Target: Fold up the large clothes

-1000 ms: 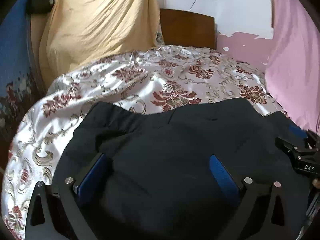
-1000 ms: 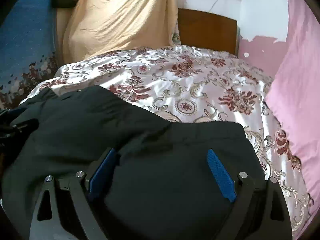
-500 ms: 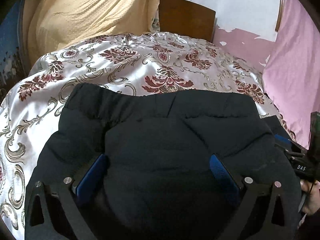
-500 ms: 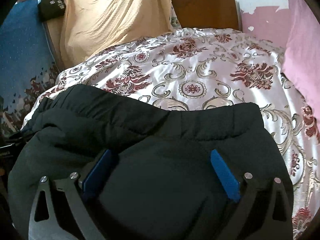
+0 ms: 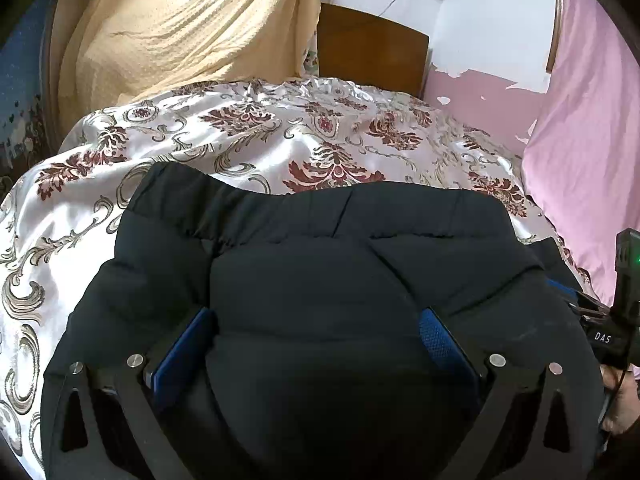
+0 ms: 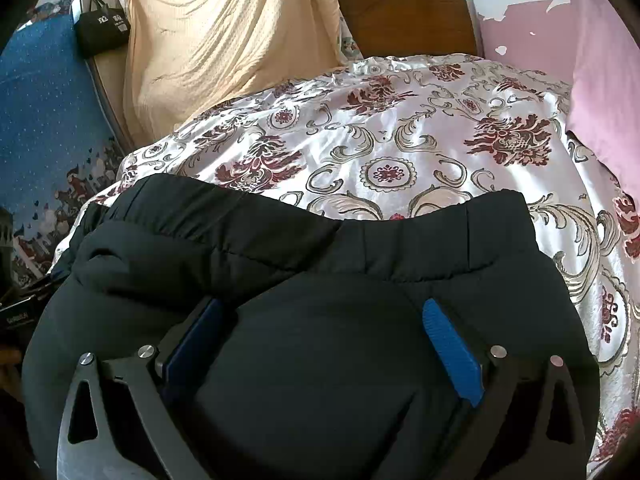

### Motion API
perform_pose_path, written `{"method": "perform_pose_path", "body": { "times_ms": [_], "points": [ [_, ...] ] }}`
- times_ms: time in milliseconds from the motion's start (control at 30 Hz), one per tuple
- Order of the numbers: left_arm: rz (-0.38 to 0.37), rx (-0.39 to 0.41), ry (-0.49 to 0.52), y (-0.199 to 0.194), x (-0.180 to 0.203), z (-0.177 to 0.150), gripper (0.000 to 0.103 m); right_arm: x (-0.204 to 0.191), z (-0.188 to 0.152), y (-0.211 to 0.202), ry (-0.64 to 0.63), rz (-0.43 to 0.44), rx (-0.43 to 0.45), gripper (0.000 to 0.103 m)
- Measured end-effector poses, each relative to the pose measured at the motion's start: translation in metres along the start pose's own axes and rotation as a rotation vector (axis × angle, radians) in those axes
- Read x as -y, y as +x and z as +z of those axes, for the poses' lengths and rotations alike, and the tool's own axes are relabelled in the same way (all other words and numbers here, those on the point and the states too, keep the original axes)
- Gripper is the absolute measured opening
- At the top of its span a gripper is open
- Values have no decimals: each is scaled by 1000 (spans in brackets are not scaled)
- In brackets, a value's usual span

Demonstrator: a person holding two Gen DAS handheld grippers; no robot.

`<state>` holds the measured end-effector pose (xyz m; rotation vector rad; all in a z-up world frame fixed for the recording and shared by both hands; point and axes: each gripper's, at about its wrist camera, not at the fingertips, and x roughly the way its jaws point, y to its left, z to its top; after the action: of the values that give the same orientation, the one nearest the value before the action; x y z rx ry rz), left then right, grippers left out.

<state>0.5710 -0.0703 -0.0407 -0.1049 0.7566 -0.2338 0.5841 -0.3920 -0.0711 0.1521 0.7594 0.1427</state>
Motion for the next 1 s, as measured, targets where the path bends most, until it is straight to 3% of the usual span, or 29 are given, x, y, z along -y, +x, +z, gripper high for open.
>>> {"method": "perform_pose_path", "body": {
  "times_ms": [733, 900, 1000],
  "points": [
    [62, 53, 33, 3, 8, -7, 103, -13, -2, -1, -60, -121, 14, 98],
    [54, 51, 29, 2, 8, -8, 103, -13, -2, -1, -62, -124, 11, 98],
    [4, 57, 1, -3, 1, -8, 103, -13, -1, -2, -59, -119, 7, 99]
  ]
}}
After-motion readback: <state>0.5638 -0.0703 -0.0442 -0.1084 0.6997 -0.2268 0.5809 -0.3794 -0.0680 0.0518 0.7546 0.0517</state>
